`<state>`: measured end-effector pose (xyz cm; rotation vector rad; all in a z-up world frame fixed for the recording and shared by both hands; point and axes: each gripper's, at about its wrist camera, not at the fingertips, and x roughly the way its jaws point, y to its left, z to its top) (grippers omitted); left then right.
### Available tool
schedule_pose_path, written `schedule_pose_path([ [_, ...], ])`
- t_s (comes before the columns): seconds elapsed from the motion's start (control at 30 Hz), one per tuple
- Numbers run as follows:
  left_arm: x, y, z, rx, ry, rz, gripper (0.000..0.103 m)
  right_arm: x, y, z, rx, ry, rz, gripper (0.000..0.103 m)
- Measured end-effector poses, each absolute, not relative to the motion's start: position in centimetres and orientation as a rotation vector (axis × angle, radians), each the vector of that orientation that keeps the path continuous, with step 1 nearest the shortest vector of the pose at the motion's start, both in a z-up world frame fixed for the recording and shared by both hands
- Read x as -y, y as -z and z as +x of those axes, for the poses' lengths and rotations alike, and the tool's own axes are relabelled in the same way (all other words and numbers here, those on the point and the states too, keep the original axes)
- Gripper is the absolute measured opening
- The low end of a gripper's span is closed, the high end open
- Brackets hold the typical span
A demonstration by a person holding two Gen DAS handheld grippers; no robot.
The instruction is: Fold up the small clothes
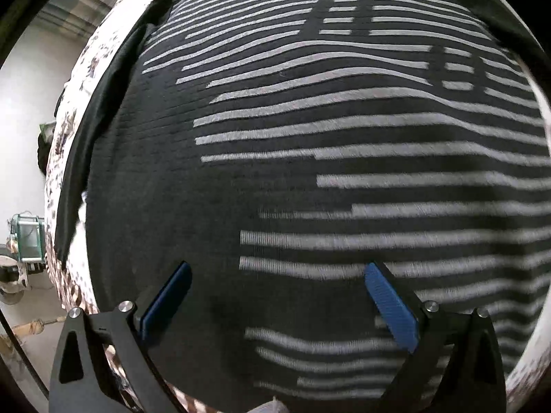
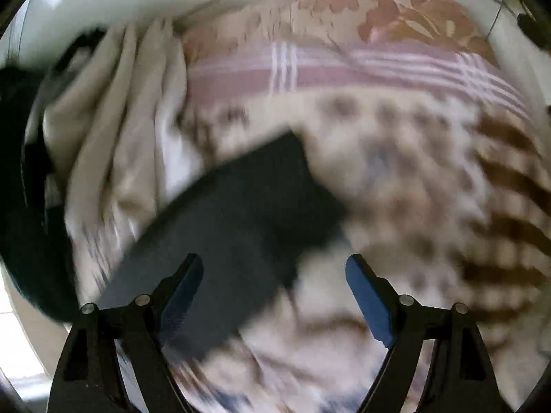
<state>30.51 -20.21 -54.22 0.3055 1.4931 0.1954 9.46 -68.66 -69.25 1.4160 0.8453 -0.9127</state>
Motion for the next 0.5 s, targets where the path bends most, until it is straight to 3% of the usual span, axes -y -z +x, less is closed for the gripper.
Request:
schedule_pose_path([
  [0.1, 19.7, 54.3, 31.5, -1.492, -0.206, 0.284, 0.103, 70.6, 70.2, 10.3, -0.761, 0.962, 1.414, 0.046],
  [0.13, 19.5, 54.2, 31.8, -1.492, -0.207, 0.28, 0.103, 70.2, 70.0, 10.6, -0.742, 1.002, 1.387, 0.019],
  [0.17, 19.3, 53.9, 32.1, -1.487, -0.207, 0.272, 0.103, 70.7, 69.1, 10.7, -0.739, 1.014, 1.372, 0.014],
  [0.5, 12.8, 50.7, 36.5, -1.408, -0.265, 0.156, 0.103, 64.2, 52.2, 20.5, -0.761, 0.804, 0.961, 0.013],
])
